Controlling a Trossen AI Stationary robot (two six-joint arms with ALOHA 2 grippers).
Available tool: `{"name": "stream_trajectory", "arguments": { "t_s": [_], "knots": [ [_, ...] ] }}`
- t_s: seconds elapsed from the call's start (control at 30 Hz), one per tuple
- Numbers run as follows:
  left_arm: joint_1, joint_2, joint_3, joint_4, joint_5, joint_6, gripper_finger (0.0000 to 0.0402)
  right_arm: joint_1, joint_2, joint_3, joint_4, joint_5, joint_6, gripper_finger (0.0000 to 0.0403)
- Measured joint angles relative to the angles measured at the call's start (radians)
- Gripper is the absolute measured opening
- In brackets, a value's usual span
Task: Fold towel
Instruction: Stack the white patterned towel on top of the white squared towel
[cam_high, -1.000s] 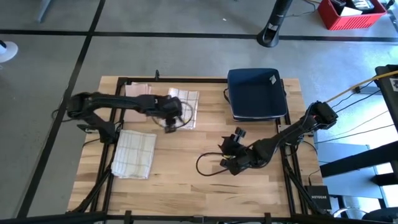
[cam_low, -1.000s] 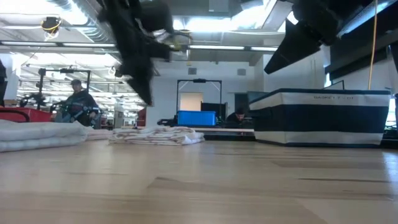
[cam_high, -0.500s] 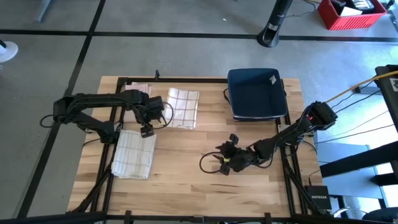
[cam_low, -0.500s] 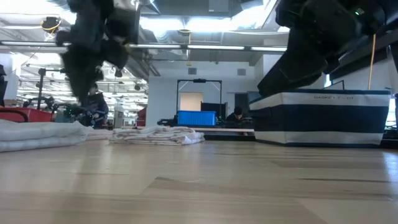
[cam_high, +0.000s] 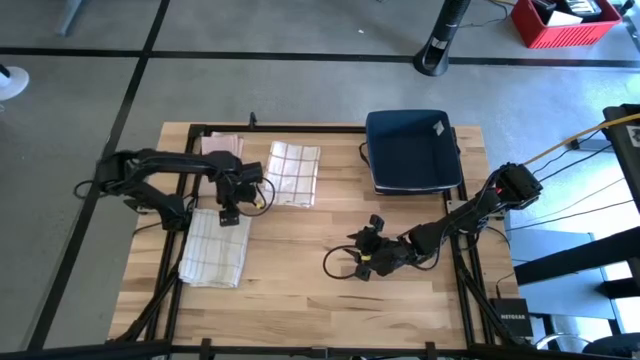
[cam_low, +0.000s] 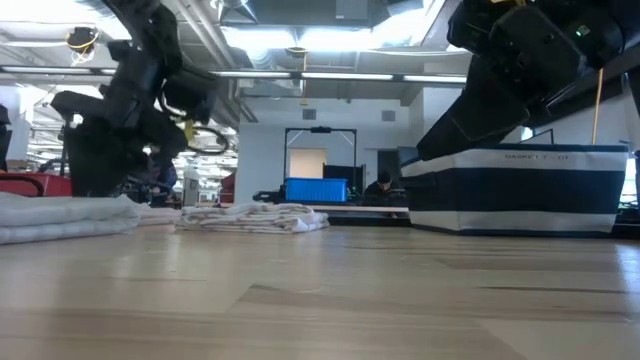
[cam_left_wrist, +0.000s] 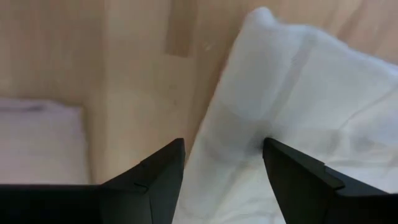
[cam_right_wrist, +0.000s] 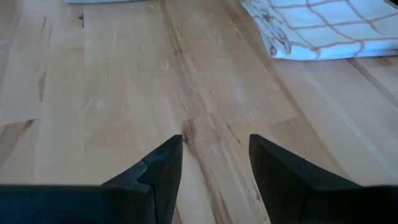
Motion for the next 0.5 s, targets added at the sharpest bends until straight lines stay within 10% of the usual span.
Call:
{"name": "stream_trajectory", "arguments": {
  "t_s": [0.5],
  "knots": [
    [0.000,0.229,0.007,0.027,0.090,0.140,0.0209,0.000,0.000,0.000,-0.003,0.003,-0.001,0.0186]
  ]
}}
